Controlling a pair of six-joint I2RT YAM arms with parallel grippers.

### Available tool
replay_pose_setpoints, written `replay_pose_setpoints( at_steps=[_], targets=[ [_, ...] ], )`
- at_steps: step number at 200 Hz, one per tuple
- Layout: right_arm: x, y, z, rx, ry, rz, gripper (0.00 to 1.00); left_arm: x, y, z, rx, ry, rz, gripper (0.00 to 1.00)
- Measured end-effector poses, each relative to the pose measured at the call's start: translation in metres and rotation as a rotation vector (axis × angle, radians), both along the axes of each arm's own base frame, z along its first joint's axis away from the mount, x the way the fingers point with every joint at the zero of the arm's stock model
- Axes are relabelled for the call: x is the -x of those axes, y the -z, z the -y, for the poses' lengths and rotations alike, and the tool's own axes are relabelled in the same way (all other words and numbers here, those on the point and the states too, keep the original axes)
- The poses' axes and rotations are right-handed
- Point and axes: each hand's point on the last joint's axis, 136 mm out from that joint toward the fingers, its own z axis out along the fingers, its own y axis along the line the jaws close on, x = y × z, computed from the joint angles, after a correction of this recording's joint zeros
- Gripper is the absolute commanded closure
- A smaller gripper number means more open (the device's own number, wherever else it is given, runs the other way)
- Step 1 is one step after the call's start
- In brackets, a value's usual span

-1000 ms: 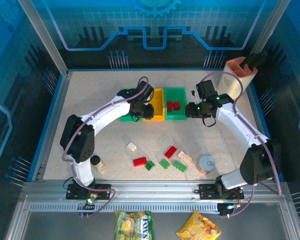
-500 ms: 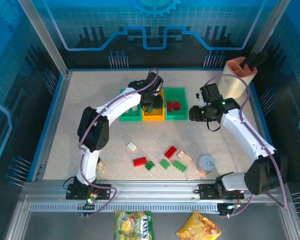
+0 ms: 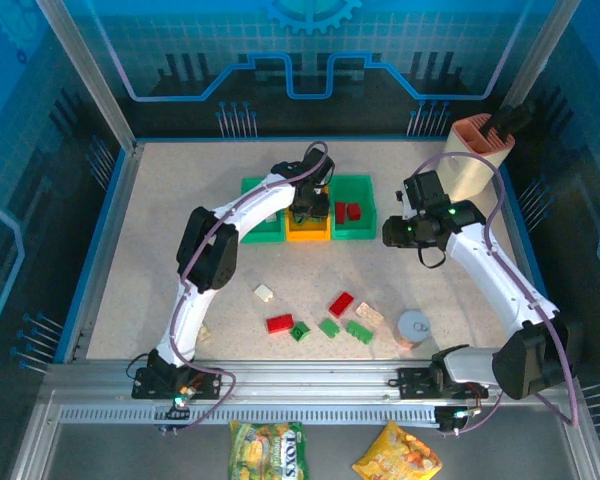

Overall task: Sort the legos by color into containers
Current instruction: Place the lego in the container.

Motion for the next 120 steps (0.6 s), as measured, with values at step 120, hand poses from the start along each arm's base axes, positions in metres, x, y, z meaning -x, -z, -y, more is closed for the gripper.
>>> replay_pose_setpoints(
  at_steps=[120],
  targets=[
    [0.002, 0.000, 0.001, 0.002, 0.000, -0.004, 0.56, -0.006, 0.012, -0.017, -0.050, -0.013, -0.012, 0.53]
  ],
)
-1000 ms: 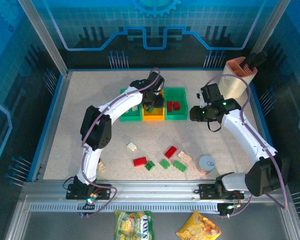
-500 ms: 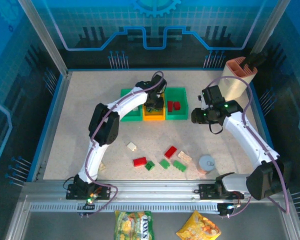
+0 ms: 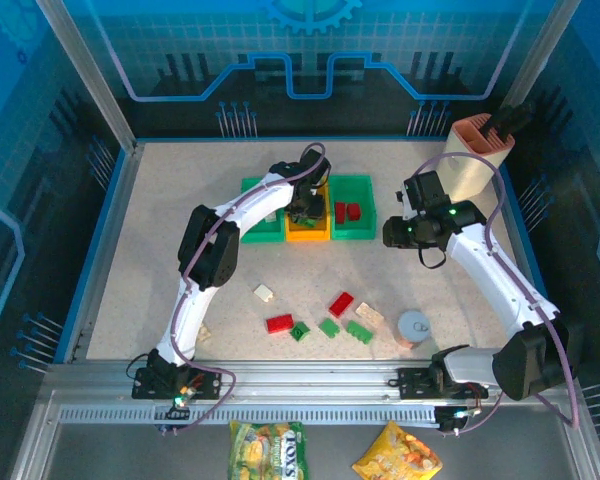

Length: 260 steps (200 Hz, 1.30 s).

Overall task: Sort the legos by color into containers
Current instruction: Place the lego in the container, then pick up the lego from the bottom-center of the table.

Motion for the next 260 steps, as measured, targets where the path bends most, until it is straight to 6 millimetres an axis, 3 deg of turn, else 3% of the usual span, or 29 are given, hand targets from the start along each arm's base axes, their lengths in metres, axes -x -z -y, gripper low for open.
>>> replay_pose_setpoints(
  at_steps=[96, 148, 195, 260],
  targets=[
    [0.000, -0.001, -0.001, -0.005, -0.003, 0.002, 0.56, 0.005, -0.002, -0.002, 0.003, 0.001, -0.003, 0.53],
    [0.004, 0.015, -0.006, 0.004, -0.021, -0.040, 0.56, 0.026, -0.026, -0.013, 0.021, 0.004, 0.010, 0.53],
    [0.010, 0.029, -0.027, 0.014, -0.082, -0.080, 0.56, 0.051, -0.046, -0.027, 0.040, 0.005, 0.027, 0.53],
    [0.026, 0.056, -0.070, 0.031, -0.182, -0.156, 0.55, 0.086, -0.053, -0.048, 0.043, -0.001, 0.023, 0.52]
  ],
)
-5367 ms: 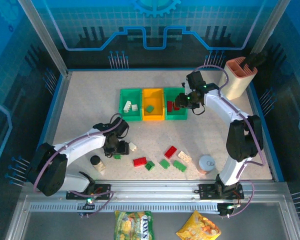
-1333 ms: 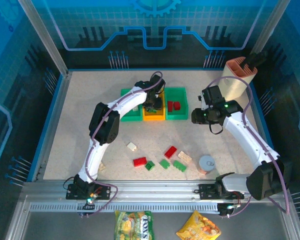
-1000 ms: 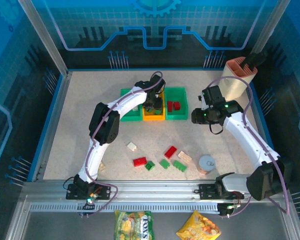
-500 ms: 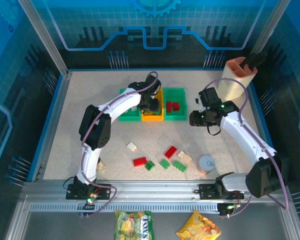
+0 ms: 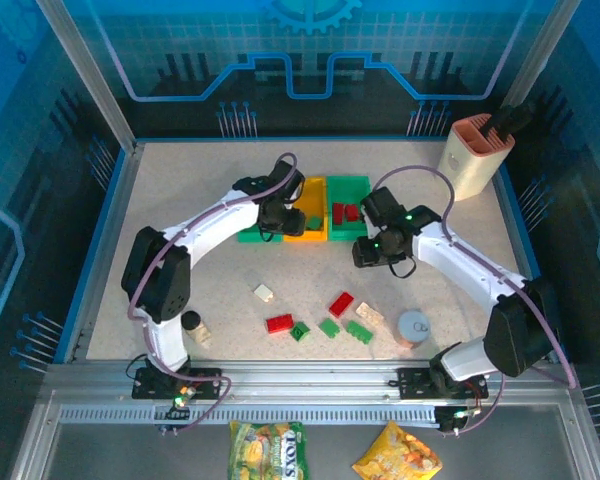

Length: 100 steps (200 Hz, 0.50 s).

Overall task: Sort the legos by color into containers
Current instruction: Pick up the lego from the bottom-center of the table.

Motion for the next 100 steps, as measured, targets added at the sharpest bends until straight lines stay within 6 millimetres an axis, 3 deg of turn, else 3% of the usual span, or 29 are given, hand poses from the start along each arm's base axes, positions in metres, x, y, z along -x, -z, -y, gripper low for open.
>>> replay_pose_setpoints(
  at_steps=[55, 100],
  targets=[
    [0.022, 0.020, -0.035, 0.042, -0.170, -0.045, 0.46, 0.021, -0.006, -0.018, 0.007, -0.013, 0.013, 0.52],
    [0.041, 0.035, -0.049, 0.104, -0.351, -0.078, 0.36, 0.036, -0.006, -0.034, 0.011, -0.050, 0.008, 0.52]
  ],
)
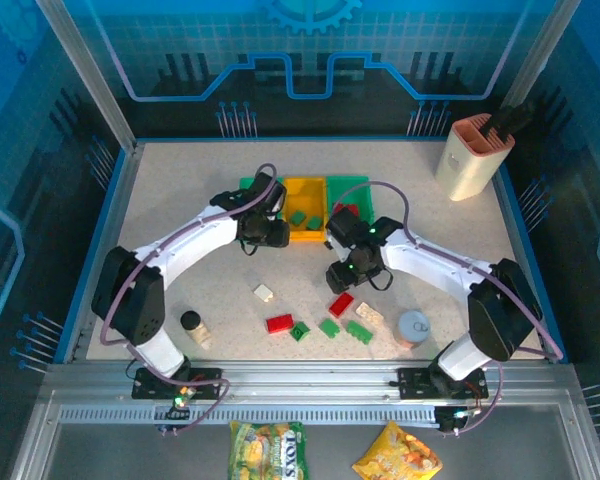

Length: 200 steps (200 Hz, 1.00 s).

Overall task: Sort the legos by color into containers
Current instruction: Pick up the lego from the bottom-center of the table.

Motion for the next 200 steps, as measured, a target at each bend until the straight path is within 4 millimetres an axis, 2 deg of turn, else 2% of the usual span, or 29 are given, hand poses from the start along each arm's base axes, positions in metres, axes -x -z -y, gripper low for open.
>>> replay_pose_setpoints(
  at_steps=[79, 120, 133, 200],
  targets=[
    [0.027, 0.033, -0.018, 0.155, -0.250, -0.083, 0.29, 0.020, -0.002, -0.029, -0.016, -0.058, 0.014, 0.51],
    [0.028, 0.046, -0.017, 0.198, -0.281, -0.109, 0.26, 0.024, -0.004, -0.036, -0.016, -0.080, 0.022, 0.51],
    [0.028, 0.048, -0.017, 0.205, -0.283, -0.111, 0.22, 0.024, -0.005, -0.036, -0.015, -0.087, 0.025, 0.51],
    [0.028, 0.056, -0.014, 0.232, -0.289, -0.126, 0.21, 0.024, -0.006, -0.036, -0.008, -0.101, 0.023, 0.51]
  ],
)
